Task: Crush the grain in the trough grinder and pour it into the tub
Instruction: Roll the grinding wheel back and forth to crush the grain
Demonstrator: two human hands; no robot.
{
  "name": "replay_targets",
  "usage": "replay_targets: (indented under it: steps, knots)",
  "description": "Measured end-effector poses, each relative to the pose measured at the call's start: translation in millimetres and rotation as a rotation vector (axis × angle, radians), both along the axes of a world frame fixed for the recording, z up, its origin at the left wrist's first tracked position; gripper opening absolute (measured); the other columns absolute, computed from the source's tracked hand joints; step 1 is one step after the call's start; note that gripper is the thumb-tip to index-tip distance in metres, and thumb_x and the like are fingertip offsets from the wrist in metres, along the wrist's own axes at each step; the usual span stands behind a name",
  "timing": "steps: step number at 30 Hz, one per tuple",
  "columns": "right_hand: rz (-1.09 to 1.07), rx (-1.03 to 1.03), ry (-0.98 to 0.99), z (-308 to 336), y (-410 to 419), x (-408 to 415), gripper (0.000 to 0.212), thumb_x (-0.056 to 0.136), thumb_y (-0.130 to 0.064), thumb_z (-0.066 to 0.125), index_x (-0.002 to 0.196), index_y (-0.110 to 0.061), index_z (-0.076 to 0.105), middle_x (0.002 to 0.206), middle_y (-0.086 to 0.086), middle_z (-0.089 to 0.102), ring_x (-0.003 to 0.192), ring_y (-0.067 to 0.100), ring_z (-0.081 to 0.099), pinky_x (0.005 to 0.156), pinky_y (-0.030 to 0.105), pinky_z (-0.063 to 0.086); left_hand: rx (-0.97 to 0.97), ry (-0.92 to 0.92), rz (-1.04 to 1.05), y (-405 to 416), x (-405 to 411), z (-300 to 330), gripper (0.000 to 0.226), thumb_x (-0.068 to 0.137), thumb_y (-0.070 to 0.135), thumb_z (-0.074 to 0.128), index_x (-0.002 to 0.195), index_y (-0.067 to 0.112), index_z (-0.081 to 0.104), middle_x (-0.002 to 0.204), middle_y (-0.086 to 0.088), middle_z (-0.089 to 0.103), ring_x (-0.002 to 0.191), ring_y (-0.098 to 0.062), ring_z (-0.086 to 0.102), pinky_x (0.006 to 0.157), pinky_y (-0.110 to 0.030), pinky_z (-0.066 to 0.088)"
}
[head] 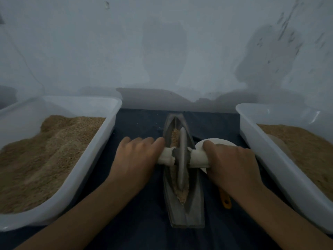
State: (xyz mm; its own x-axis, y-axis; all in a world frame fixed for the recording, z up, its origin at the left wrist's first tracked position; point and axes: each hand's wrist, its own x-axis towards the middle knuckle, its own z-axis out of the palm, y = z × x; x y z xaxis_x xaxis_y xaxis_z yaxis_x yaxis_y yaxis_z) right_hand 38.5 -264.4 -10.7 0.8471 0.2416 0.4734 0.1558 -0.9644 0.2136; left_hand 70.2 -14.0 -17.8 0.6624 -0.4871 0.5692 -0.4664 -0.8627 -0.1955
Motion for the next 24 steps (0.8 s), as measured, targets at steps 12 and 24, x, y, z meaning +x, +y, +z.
replay_targets:
  steps: [12, 24]
  knots:
    - [-0.081, 0.058, 0.071, 5.7, 2.4, 101.4, 0.032, 0.078, -0.048, 0.070, 0.085, -0.030, 0.045, 0.064, -0.007, 0.045, 0.056, 0.018, 0.044, 0.057, 0.032, 0.034, 0.074, 0.032, 0.290, -30.6, 81.5, 12.7, 0.036, 0.089, 0.033, 0.070, 0.089, 0.025, 0.034, 0.078, 0.004, 0.056, 0.068, -0.024, 0.061, 0.071, -0.040, 0.049]
    - [0.027, -0.015, 0.036, 2.1, 1.1, 16.3, 0.017, 0.081, -0.037, 0.071, 0.094, -0.029, 0.063, 0.074, -0.008, 0.064, 0.062, 0.013, 0.056, 0.054, 0.029, 0.045, 0.008, 0.013, 0.069, 0.4, -3.2, -5.1, 0.053, 0.058, 0.024, 0.090, 0.095, 0.025, 0.052, 0.071, 0.004, 0.057, 0.056, -0.024, 0.055, 0.061, -0.034, 0.029]
